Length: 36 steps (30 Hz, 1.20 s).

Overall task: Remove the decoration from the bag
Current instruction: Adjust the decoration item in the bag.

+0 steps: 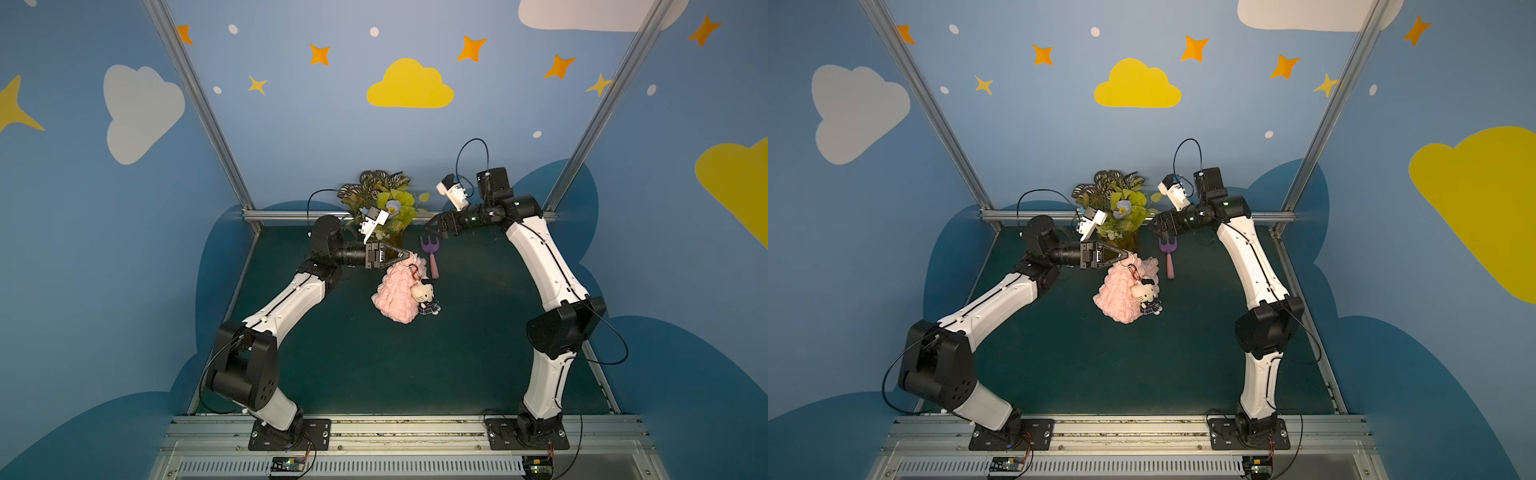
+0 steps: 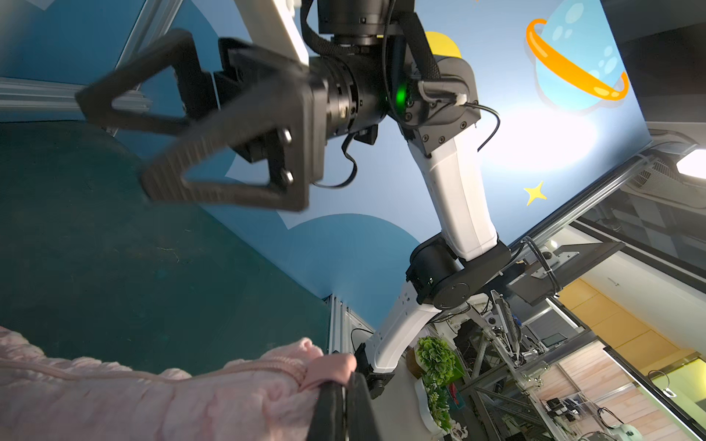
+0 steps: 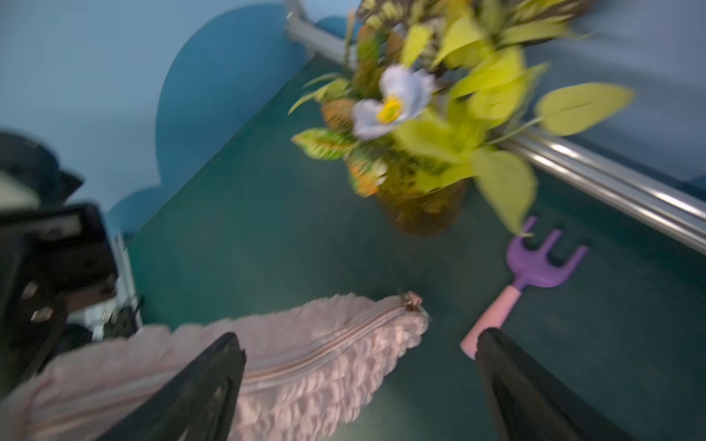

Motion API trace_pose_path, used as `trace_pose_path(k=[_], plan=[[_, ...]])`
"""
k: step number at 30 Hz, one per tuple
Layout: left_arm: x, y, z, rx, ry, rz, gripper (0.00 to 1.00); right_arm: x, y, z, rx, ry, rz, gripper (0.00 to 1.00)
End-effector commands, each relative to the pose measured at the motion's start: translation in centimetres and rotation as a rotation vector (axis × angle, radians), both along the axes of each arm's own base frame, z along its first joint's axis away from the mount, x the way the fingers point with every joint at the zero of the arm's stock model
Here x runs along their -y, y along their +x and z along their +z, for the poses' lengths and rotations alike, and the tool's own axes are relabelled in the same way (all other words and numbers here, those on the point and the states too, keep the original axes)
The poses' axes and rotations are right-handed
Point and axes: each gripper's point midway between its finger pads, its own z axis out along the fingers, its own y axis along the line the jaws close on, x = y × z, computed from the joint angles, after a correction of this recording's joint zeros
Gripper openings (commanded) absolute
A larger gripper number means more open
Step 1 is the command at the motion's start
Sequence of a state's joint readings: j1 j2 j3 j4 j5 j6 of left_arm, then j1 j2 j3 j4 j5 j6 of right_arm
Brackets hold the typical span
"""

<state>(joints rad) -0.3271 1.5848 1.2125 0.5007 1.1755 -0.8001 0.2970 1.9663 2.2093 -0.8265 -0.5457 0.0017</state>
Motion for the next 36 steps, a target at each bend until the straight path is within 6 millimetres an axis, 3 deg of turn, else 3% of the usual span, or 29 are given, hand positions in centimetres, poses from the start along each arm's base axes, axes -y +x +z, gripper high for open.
trace_pose_path(k=[1,5,7,8,10,13,15,17,20,24,28,33,36], plan=[[-0.5,-0.9,2.2,0.108,-0.027,-0.002,0.02,2.5,2.5,6.1,-0.007,0.31,-0.198,0.98],[-0.4,-1.1,1.8,0.104,-0.023,-0.021,0.02,2.3,2.3,6.5,-0.112,0.657,-0.134,0.98],[-0.4,-1.1,1.6,0.105,-0.021,-0.026,0.02,2.0,1.5,8.0,-0.042,0.778,-0.052,0.97],[-0.4,-1.1,1.5,0.103,-0.02,-0.028,0.02,1.9,1.1,7.7,-0.039,0.785,-0.036,0.98],[-0.4,-1.1,1.4,0.103,-0.019,-0.031,0.03,1.3,0.1,6.4,-0.011,0.714,-0.036,0.98],[-0.4,-1.1,1.5,0.105,-0.02,-0.031,0.02,0.5,-2.8,3.1,0.066,0.415,-0.097,0.98],[-0.4,-1.1,1.6,0.108,-0.021,-0.032,0.02,1.0,-4.6,1.0,0.136,0.166,-0.192,0.98],[-0.4,-1.2,1.8,0.113,-0.023,-0.034,0.03,2.1,-6.1,0.2,0.166,0.068,-0.273,0.98],[-0.4,-1.3,1.9,0.111,-0.023,-0.042,0.03,4.3,-7.0,0.5,0.158,0.186,-0.39,0.98],[-0.4,-1.7,1.7,0.106,-0.021,-0.074,0.03,5.0,-8.5,1.6,0.157,0.468,-0.329,0.97],[-0.3,-1.8,1.2,0.094,-0.019,-0.094,0.03,2.7,-10.5,1.8,0.112,0.495,-0.189,0.93],[-0.2,-1.9,1.0,0.086,-0.017,-0.115,0.02,-0.3,-13.2,-0.7,-0.016,0.404,-0.02,0.9],[-0.2,-1.8,1.0,0.084,-0.017,-0.122,0.02,-1.3,-14.4,-1.1,-0.052,0.455,0.046,0.86]])
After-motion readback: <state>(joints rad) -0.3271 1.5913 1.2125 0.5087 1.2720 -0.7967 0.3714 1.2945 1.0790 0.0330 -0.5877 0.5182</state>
